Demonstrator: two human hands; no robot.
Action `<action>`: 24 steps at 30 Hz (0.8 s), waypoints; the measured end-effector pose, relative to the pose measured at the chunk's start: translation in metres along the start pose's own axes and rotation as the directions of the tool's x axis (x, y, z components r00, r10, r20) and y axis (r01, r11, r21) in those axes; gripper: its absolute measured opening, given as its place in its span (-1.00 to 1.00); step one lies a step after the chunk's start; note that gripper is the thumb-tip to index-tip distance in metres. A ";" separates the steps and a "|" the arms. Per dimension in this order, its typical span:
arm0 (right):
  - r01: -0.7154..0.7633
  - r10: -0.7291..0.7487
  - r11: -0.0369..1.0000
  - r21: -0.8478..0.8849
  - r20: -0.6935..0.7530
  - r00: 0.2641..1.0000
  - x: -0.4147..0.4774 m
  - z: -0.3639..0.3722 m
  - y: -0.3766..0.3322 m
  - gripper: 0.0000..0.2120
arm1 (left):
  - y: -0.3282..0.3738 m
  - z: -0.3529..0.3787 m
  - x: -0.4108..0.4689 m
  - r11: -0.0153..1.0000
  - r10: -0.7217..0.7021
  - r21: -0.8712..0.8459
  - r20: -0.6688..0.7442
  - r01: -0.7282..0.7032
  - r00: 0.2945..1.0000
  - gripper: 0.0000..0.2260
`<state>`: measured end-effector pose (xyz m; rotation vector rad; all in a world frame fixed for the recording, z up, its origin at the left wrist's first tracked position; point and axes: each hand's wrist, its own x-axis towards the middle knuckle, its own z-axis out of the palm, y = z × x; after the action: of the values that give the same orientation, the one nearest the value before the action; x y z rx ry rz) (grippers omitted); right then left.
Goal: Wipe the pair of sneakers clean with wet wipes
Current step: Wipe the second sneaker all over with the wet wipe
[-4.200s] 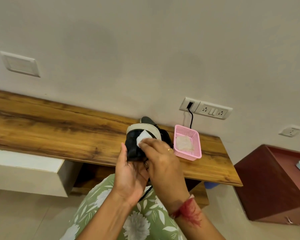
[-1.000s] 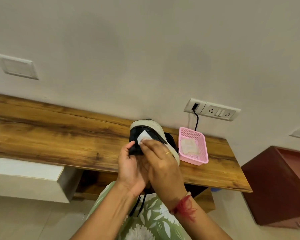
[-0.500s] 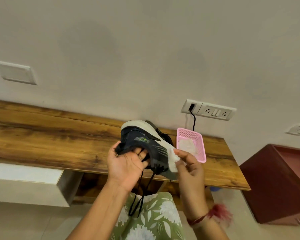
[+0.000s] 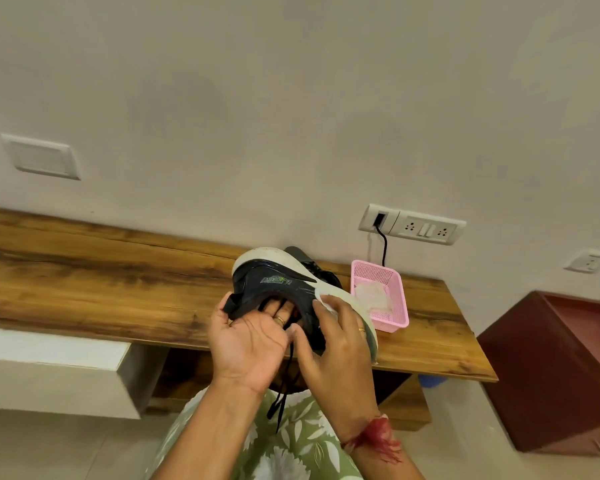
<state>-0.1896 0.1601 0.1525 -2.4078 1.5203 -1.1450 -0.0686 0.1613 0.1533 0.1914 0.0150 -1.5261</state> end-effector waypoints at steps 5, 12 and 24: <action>0.007 -0.016 0.986 -0.164 -0.054 0.998 0.006 -0.001 -0.008 -0.65 | 0.000 0.006 -0.006 1.000 0.000 0.014 -0.030 0.000 1.000 -0.43; 0.070 -0.078 0.956 -0.286 -0.018 0.997 0.008 0.001 -0.015 -0.67 | 0.000 0.001 -0.010 1.000 0.025 0.014 -0.060 -0.024 0.998 -0.48; 0.250 -0.254 0.923 -0.294 0.024 0.967 0.012 0.016 -0.005 -0.69 | -0.009 0.010 -0.014 0.999 0.038 0.030 -0.370 -0.028 0.928 -0.17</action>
<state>-0.1727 0.1481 0.1497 -2.8709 1.5139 -1.0392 -0.0789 0.1736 0.1637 0.4965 0.2933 -1.4378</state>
